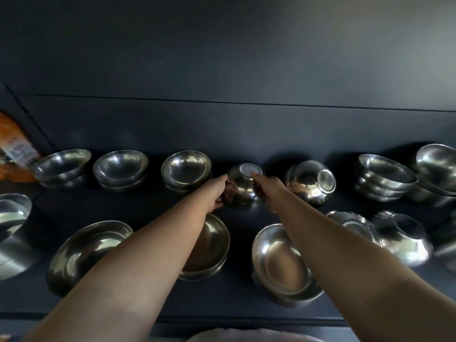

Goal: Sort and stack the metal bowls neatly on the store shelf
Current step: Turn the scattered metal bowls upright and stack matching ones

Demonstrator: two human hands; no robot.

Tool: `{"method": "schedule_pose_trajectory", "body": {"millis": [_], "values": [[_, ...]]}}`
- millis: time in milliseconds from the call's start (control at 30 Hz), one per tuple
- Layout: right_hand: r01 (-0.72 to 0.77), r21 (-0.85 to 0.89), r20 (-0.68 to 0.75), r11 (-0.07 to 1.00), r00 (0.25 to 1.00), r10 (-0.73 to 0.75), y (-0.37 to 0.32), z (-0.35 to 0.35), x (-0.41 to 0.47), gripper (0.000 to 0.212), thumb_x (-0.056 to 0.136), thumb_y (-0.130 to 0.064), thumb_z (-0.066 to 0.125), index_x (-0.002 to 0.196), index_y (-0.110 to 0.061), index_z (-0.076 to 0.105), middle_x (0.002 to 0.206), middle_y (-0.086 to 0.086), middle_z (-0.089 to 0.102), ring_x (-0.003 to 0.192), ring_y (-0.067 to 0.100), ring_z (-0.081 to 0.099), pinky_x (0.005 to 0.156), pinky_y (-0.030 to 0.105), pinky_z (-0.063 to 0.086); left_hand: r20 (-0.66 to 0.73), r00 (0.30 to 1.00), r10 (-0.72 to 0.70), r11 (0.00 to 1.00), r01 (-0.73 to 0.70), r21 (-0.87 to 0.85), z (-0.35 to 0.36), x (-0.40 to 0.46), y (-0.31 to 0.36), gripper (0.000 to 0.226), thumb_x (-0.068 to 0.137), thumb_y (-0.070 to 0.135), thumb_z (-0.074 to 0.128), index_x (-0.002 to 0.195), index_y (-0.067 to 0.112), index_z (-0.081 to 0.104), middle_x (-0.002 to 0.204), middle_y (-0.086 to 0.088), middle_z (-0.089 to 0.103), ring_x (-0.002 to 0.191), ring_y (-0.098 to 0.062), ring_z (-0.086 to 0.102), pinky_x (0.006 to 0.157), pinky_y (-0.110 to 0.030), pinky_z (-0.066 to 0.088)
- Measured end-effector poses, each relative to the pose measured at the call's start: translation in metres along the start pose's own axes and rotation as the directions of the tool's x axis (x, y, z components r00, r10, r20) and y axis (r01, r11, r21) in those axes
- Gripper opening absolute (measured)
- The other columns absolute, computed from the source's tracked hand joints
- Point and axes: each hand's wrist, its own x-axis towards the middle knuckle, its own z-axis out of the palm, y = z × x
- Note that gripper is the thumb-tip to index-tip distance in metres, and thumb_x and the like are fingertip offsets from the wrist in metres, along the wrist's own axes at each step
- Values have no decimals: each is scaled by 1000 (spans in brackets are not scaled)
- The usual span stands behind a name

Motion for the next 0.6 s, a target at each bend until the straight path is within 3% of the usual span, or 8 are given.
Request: {"method": "schedule_pose_trajectory", "body": {"millis": [67,200,300,367,500,600], "values": [[-30,74,-4,997,1000,31,-8,-1,-19,27,77,-29,74,82,-11,54,70,3,55,51,9,53,45,20,39,-5,1000,12,999,-13,-30,2,-2,1,44,97,40,41,133,15,44,136,-7,48,126,-26,42,94,-34,38],[-76,237,28,969,997,71,-17,-6,-36,19,83,-24,69,77,-11,57,66,1,53,30,1,47,31,15,33,-50,995,91,995,-93,-43,8,-3,5,43,95,41,44,126,11,50,121,-5,56,113,-22,51,85,-32,41],[-105,297,34,949,995,99,-27,-9,-52,16,84,-25,69,83,-12,59,68,0,55,37,3,53,43,19,40,-100,980,172,982,-178,-60,15,-8,11,33,98,38,40,88,14,60,83,3,58,87,-16,56,83,-29,45],[-91,331,20,939,996,90,-33,-10,-61,17,86,-24,67,81,-10,58,67,1,55,50,10,55,56,23,46,-112,973,202,965,-218,-148,21,-11,13,37,98,38,40,83,11,61,74,1,60,85,-18,60,90,-31,48],[-104,437,51,893,995,91,-36,-16,-73,20,84,-28,68,86,-10,59,60,1,61,58,14,58,80,33,50,-146,955,258,895,-293,-337,29,-15,15,32,97,38,43,99,10,60,91,-7,64,91,-24,64,92,-38,51],[-150,519,110,841,988,108,-35,-20,-78,22,85,-30,68,85,-10,59,59,-1,62,64,14,62,86,32,50,-217,934,285,837,-353,-417,34,-24,15,35,95,32,49,113,4,60,113,-18,64,102,-33,62,81,-35,53]]}}
